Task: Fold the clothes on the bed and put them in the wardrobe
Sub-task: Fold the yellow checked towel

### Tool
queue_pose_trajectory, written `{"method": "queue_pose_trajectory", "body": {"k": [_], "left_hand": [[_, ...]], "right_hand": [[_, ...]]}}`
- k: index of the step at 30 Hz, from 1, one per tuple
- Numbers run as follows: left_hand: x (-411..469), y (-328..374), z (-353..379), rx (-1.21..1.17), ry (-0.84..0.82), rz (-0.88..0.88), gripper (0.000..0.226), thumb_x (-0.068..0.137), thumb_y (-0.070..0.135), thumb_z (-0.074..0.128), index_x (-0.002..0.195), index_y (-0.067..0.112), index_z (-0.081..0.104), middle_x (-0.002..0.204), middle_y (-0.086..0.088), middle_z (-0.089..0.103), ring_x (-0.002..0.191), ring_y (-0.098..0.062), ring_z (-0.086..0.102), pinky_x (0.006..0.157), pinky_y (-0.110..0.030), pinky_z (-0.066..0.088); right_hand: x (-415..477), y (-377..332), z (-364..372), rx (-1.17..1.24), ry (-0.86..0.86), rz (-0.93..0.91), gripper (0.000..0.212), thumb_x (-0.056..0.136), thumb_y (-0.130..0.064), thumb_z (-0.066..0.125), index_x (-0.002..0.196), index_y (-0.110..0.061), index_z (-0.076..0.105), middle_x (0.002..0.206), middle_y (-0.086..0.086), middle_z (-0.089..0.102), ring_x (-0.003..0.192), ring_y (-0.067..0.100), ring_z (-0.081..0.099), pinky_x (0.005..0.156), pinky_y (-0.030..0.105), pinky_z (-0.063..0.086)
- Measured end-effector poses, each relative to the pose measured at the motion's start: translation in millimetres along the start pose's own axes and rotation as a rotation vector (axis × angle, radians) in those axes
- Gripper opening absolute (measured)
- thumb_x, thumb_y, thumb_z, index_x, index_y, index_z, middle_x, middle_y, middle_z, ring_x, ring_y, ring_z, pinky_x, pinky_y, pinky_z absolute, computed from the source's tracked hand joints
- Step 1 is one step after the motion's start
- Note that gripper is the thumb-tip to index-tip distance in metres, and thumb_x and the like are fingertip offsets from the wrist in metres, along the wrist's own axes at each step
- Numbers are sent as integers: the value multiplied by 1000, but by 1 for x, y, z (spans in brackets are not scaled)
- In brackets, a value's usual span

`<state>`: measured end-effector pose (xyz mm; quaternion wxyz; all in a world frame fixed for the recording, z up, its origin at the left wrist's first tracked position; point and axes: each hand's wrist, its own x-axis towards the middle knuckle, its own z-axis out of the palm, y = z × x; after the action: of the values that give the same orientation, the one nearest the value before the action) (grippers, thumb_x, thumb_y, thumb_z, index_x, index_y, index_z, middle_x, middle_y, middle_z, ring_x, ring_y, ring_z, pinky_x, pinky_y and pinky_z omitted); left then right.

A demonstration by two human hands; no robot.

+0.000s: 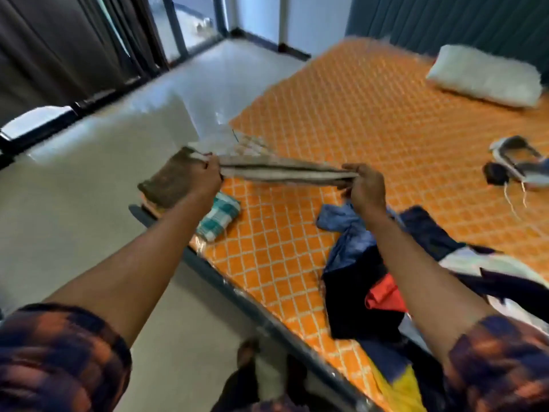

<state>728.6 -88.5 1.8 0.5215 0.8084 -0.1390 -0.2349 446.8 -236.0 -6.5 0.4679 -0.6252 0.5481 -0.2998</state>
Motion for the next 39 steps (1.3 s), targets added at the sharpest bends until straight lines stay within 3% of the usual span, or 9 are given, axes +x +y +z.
{"method": "queue_pose_trajectory", "body": {"k": [4, 7, 12, 18, 23, 28, 32, 34, 39], "left_hand": [[-31, -137, 4, 368, -335, -242, 42, 101, 37, 54, 102, -2, 68, 95, -20, 68, 93, -35, 67, 79, -37, 52], [-56, -208, -7, 635, -497, -316, 41, 98, 36, 55, 99, -3, 66, 94, -19, 69, 87, -34, 68, 82, -42, 57], [-82, -264, -45, 586, -582, -617, 15, 92, 17, 56, 96, 3, 56, 80, -21, 63, 56, -29, 65, 59, -36, 51], [-37, -247, -29, 499, -529, -601, 15, 96, 20, 55, 92, 5, 57, 87, -18, 64, 62, -27, 63, 52, -28, 48], [54, -226, 50, 343, -428, -440, 18, 97, 26, 57, 89, 10, 58, 85, -12, 63, 60, -20, 58, 46, -28, 44], [145, -232, 131, 291, -393, -286, 46, 92, 51, 57, 120, 14, 60, 115, -7, 64, 82, -23, 68, 59, -31, 53], [149, -267, 144, 676, -391, 194, 44, 93, 46, 61, 127, 18, 61, 123, -5, 56, 104, -24, 59, 88, -37, 48], [127, -286, 135, 694, -399, 304, 31, 96, 33, 59, 121, 15, 64, 124, -9, 54, 104, -28, 59, 91, -41, 50], [56, -342, 99, 938, -832, 717, 61, 85, 57, 60, 134, 21, 59, 147, -14, 49, 136, -35, 43, 105, -54, 42]], "right_hand": [[-90, 143, 16, -632, -73, 284, 30, 94, -21, 46, 101, -11, 74, 108, 19, 73, 99, 37, 68, 78, 41, 50], [-164, 194, 24, -915, -427, 523, 16, 83, -15, 61, 88, -9, 75, 84, 13, 71, 99, 39, 71, 70, 37, 49], [-233, 205, 33, -670, -453, 865, 28, 97, -15, 48, 72, -11, 58, 57, 5, 66, 65, 23, 68, 59, 29, 51], [-182, 176, 60, -574, -269, 885, 37, 88, -20, 48, 62, -5, 70, 48, 2, 66, 62, 26, 69, 69, 37, 55], [-40, 181, 92, -176, 124, 816, 28, 99, -14, 45, 94, 0, 69, 67, 12, 72, 49, 20, 66, 45, 28, 50], [80, 224, 127, 159, 155, 743, 15, 97, -13, 53, 104, -7, 65, 81, 10, 68, 43, 15, 56, 36, 19, 36], [69, 282, 151, -155, 265, 547, 26, 91, -15, 54, 110, -20, 70, 102, 3, 72, 78, 21, 69, 68, 36, 56], [21, 298, 158, -377, 187, 343, 30, 94, -14, 54, 118, -16, 72, 112, 6, 72, 98, 25, 65, 84, 37, 50], [-84, 319, 145, -771, -188, -102, 55, 69, -13, 61, 123, -21, 67, 138, 10, 57, 127, 29, 47, 104, 47, 41]]}}
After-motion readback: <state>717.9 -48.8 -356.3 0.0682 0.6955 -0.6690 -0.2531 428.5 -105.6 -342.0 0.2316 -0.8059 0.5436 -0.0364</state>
